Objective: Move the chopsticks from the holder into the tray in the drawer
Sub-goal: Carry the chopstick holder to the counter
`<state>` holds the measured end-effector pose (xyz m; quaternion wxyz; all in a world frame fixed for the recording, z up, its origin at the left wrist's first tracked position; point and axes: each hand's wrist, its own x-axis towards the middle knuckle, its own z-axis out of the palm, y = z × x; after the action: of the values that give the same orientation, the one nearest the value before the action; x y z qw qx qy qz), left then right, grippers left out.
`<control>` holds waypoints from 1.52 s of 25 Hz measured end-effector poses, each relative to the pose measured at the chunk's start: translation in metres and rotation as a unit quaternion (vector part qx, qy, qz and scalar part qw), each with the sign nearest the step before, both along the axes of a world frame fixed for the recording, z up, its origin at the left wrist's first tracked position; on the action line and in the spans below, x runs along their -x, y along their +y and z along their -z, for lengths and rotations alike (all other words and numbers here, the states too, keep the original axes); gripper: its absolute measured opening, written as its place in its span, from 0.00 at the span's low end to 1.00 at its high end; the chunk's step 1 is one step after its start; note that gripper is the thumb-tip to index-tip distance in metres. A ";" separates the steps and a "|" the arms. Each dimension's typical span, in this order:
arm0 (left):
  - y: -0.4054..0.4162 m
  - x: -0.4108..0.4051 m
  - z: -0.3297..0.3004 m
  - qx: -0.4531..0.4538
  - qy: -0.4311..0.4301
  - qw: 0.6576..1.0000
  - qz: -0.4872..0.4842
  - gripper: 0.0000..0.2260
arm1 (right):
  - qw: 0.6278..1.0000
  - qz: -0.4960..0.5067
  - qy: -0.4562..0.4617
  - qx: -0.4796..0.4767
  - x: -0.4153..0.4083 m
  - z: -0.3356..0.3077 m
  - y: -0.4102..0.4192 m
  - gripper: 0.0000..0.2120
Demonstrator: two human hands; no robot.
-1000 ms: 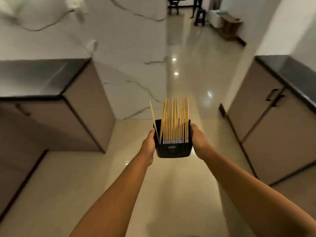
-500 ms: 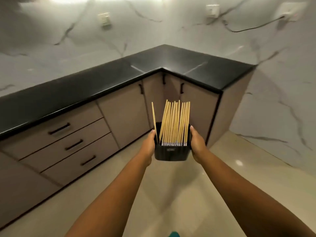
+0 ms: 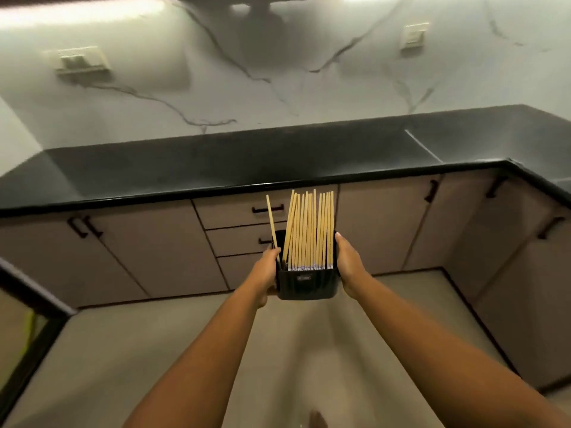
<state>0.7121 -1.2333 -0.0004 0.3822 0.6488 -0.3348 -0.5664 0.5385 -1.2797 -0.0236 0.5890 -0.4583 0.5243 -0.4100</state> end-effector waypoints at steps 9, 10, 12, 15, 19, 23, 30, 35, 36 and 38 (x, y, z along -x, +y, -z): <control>-0.130 -0.135 0.019 0.004 -0.016 0.995 -0.099 0.18 | 0.996 -0.079 0.044 0.001 -0.148 0.016 -0.165 0.22; -0.142 -0.147 0.020 -0.003 -0.017 0.994 -0.106 0.19 | 0.995 -0.083 0.050 -0.005 -0.159 0.017 -0.176 0.22; -0.161 -0.163 0.020 -0.018 -0.023 0.994 -0.109 0.20 | 0.995 -0.087 0.050 -0.010 -0.173 0.015 -0.194 0.22; -0.206 -0.183 0.011 -0.007 -0.047 0.996 -0.070 0.21 | 0.997 -0.067 0.025 -0.016 -0.188 0.010 -0.233 0.21; -0.286 -0.204 -0.005 0.022 -0.074 0.997 -0.020 0.21 | 0.999 -0.033 0.016 -0.010 -0.204 -0.002 -0.301 0.22; -0.372 -0.227 -0.019 0.047 -0.078 0.996 0.009 0.19 | 1.000 -0.002 -0.008 0.002 -0.221 -0.026 -0.373 0.21; -0.482 -0.245 -0.023 0.043 -0.072 0.996 0.027 0.21 | 0.999 0.035 0.012 0.024 -0.236 -0.042 -0.471 0.25; -0.535 -0.246 -0.011 0.031 -0.022 0.999 0.025 0.21 | 0.999 0.024 0.024 0.016 -0.236 -0.036 -0.526 0.21; -0.543 -0.244 -0.006 0.025 -0.023 0.999 0.027 0.21 | 1.000 0.022 0.020 0.004 -0.235 -0.033 -0.535 0.21; -0.556 -0.241 0.003 0.016 -0.023 0.999 0.027 0.19 | 1.000 0.019 0.021 -0.012 -0.233 -0.025 -0.553 0.20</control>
<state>0.9526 -1.7898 -0.0038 0.3697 0.6464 -0.3700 -0.5555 0.7712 -1.8323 0.0015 0.5755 -0.4495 0.5498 -0.4054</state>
